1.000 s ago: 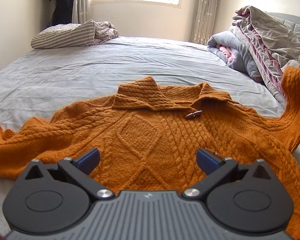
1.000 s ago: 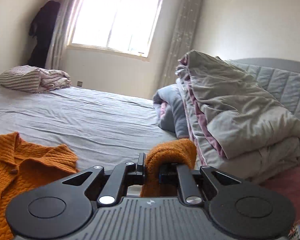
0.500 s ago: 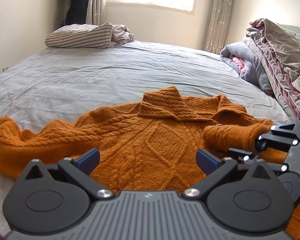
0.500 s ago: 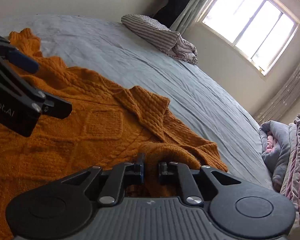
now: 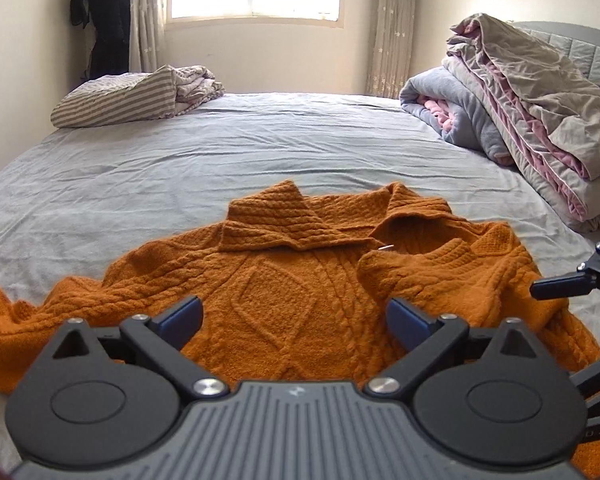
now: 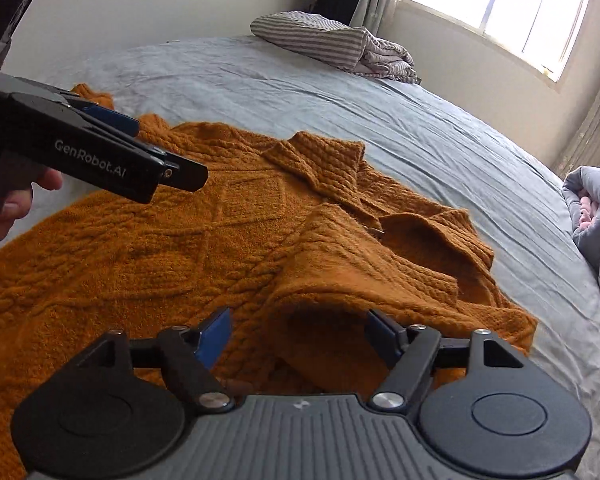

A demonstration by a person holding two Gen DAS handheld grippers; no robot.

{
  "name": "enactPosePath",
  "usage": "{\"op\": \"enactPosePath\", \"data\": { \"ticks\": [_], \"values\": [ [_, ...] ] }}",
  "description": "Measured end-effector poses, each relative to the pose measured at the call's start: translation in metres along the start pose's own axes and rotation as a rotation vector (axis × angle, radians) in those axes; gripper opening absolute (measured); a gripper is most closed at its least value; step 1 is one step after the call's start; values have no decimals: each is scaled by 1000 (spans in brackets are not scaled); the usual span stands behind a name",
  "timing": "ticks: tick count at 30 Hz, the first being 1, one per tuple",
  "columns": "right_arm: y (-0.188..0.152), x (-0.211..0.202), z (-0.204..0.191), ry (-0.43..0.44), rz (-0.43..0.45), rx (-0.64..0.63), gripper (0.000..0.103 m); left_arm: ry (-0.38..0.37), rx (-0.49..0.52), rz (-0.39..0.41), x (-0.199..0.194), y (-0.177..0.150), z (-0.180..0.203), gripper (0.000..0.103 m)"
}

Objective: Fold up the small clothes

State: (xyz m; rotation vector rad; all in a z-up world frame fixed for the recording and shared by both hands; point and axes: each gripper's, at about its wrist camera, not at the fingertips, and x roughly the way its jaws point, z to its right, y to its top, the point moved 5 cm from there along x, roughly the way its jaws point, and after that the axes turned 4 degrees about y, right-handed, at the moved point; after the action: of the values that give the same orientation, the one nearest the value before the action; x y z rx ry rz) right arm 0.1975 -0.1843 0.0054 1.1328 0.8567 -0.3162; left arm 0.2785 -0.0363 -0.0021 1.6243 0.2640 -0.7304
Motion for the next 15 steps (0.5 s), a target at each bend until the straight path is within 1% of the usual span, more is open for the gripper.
{"op": "enactPosePath", "data": {
  "ticks": [1, 3, 4, 6, 8, 9, 12, 13, 14, 15],
  "values": [
    [-3, -3, 13, -29, -4, 4, 75, -18, 34, 4, 2, 3, 14, 94],
    [-14, -7, 35, -89, -21, 12, 78, -52, 105, 6, 8, 7, 44, 86],
    [-20, -10, 45, -112, -30, 24, 78, -65, 141, 5, 12, 8, 59, 83],
    [-33, -12, 64, -147, -53, 63, 78, -85, 213, 5, 23, 10, 88, 74],
    [-43, -14, 77, -161, -63, 95, 79, -100, 284, -2, 34, 8, 113, 72],
    [-48, -15, 82, -166, -66, 107, 79, -107, 324, -20, 43, 5, 128, 69],
    [-64, -15, 95, -188, -77, 130, 83, -133, 391, -63, 62, -4, 155, 62],
    [-70, -13, 100, -193, -83, 141, 83, -125, 405, -66, 66, -6, 159, 60],
    [-73, -11, 103, -193, -89, 153, 83, -100, 422, -62, 70, -7, 162, 48],
    [-77, -9, 107, -193, -93, 165, 83, -81, 426, -54, 71, -8, 163, 32]
  ]
}}
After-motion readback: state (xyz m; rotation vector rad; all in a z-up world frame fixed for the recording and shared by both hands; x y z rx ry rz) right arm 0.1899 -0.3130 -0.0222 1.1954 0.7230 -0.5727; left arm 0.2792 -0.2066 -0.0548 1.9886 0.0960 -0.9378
